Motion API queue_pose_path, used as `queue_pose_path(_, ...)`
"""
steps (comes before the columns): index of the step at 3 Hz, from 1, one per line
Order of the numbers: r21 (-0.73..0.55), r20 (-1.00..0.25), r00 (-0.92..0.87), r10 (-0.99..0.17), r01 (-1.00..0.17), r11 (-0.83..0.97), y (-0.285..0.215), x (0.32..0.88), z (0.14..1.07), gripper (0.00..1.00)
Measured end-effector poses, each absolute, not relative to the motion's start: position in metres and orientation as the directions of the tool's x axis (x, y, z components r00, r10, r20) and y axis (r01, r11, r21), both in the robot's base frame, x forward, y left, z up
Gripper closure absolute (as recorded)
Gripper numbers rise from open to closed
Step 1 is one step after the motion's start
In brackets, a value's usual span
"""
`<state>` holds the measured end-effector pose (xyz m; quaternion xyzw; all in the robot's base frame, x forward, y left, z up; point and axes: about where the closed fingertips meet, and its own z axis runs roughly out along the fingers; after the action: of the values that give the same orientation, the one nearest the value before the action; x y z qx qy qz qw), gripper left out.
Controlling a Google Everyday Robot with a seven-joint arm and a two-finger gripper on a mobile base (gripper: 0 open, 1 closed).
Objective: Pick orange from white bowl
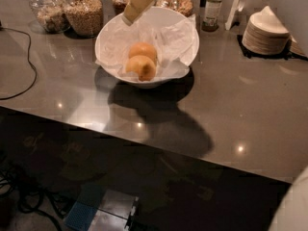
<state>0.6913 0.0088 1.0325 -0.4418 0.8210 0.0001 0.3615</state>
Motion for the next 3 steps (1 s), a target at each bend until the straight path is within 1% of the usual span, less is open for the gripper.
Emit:
queue_pose_path(1, -0.269, -0.607, -0.410, -0.681, -0.700, 0.662, 0.009, 0.689, 1.030, 0.00)
queue_pose_path(2, -0.269, -0.607, -0.410, -0.681, -0.700, 0.662, 0.009, 0.689, 1.030, 0.00)
queue_pose_path(3, -0.229, -0.600, -0.455, -0.658, -0.690, 0.686, 0.023, 0.677, 1.018, 0.00)
